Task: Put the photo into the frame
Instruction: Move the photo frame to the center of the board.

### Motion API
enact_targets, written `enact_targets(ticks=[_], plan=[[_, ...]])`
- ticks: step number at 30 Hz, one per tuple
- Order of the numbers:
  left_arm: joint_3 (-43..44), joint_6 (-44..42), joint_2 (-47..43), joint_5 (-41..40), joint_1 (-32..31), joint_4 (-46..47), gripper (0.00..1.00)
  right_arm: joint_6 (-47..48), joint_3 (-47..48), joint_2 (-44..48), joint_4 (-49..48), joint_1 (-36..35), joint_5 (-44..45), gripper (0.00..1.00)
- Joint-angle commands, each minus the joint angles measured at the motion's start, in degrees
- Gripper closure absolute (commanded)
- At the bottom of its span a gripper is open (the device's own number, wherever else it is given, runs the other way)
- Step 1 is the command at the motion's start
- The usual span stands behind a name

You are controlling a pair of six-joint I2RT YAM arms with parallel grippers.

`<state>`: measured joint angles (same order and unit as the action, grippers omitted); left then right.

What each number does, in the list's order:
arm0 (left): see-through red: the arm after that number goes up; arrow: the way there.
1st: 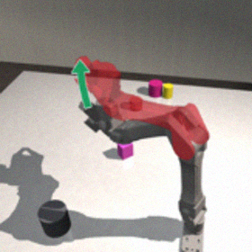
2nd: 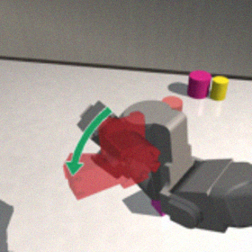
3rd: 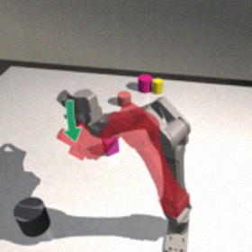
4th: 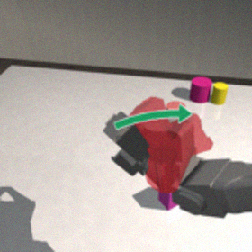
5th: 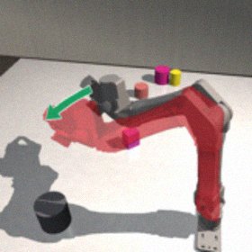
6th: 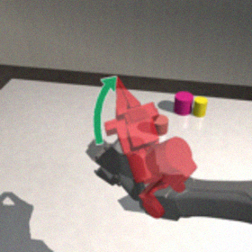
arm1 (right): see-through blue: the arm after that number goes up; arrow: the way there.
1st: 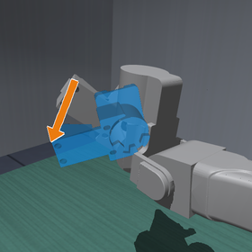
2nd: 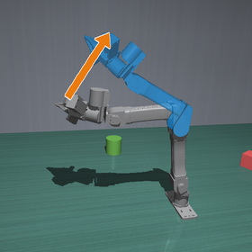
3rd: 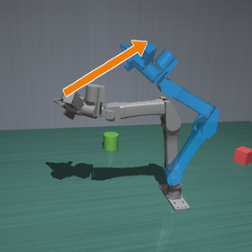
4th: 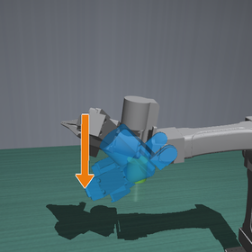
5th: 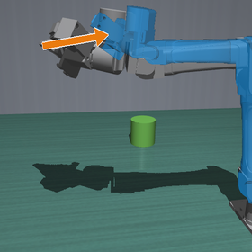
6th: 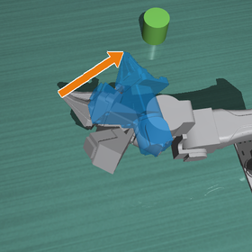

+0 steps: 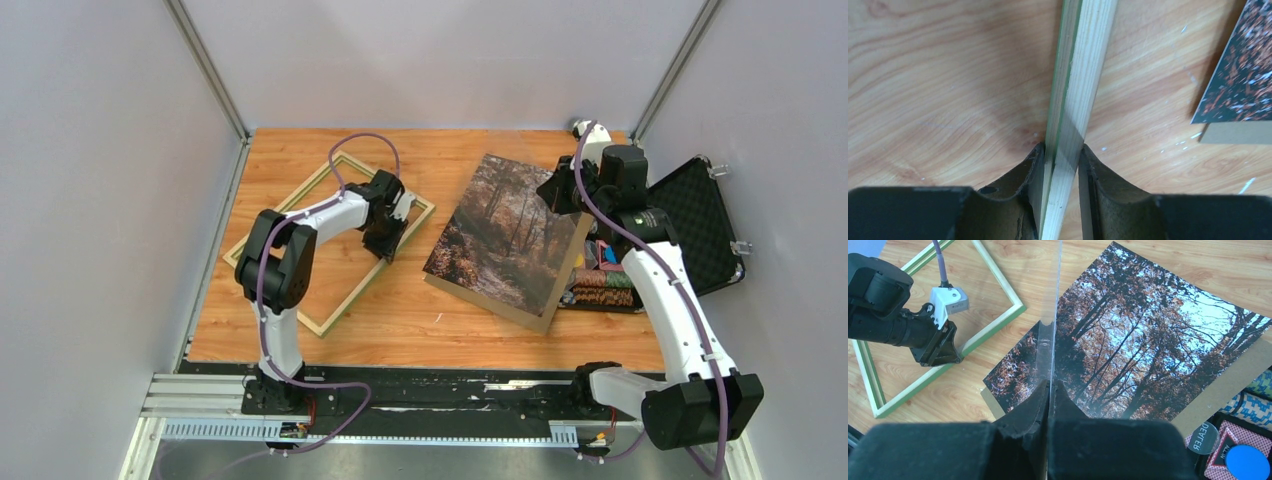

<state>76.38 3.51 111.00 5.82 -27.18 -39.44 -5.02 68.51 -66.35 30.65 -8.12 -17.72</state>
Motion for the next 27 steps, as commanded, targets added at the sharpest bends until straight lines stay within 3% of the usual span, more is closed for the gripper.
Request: enact_targets(ticks=[1,14,27], plan=[[4.1,7.8,5.0,6.7,0.0,-0.1,0.8,-0.5,1.2,0.1,-1.3,1.0,-0.7,1.0],[14.0,24.4,13.4,11.9,0.9,1.0,0.98,-0.3,1.2,0.3,-1.2,2.4,-0.9,1.0],[16.6,33.8,17.8,14.4,3.8,8.0,0.97,-0.7,1.3,0.5,-1.3,2.4,-1.4,1.0]])
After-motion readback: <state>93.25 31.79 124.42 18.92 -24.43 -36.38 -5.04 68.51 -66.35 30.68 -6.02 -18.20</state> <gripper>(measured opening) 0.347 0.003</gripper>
